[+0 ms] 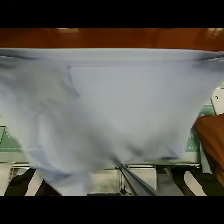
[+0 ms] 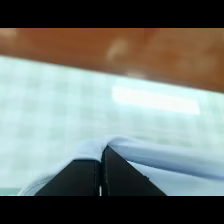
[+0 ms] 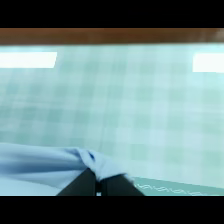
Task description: Fold the shirts.
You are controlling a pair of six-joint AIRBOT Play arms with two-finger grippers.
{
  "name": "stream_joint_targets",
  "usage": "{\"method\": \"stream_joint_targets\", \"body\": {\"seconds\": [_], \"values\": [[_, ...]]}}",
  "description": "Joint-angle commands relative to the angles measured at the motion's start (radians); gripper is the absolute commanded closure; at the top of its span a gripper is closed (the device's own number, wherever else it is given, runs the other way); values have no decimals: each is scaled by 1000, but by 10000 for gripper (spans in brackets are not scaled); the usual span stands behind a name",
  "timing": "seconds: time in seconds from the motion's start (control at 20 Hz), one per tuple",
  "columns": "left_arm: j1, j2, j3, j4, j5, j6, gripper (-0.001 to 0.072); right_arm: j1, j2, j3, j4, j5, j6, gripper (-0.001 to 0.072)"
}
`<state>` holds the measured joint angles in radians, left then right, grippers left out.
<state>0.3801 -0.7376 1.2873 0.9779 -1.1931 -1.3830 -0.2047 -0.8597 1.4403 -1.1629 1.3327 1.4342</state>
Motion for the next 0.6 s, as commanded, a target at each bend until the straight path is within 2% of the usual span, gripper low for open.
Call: {"method": "stream_joint_targets", "body": {"seconds": [0.0,0.25,0.4,0.55], "values": [[-93,-244,-100,-80,150,79,686,49,-237,-65,57,-159,-55,688],[-220,-660,-16,-81,462,69,686,78,-658,-1,117,-388,-71,689],[-233,-855,99,-81,476,31,686,59,-866,167,138,-363,-67,688],[-250,-967,159,-81,475,13,686,56,-1016,335,138,-306,-47,688]]}}
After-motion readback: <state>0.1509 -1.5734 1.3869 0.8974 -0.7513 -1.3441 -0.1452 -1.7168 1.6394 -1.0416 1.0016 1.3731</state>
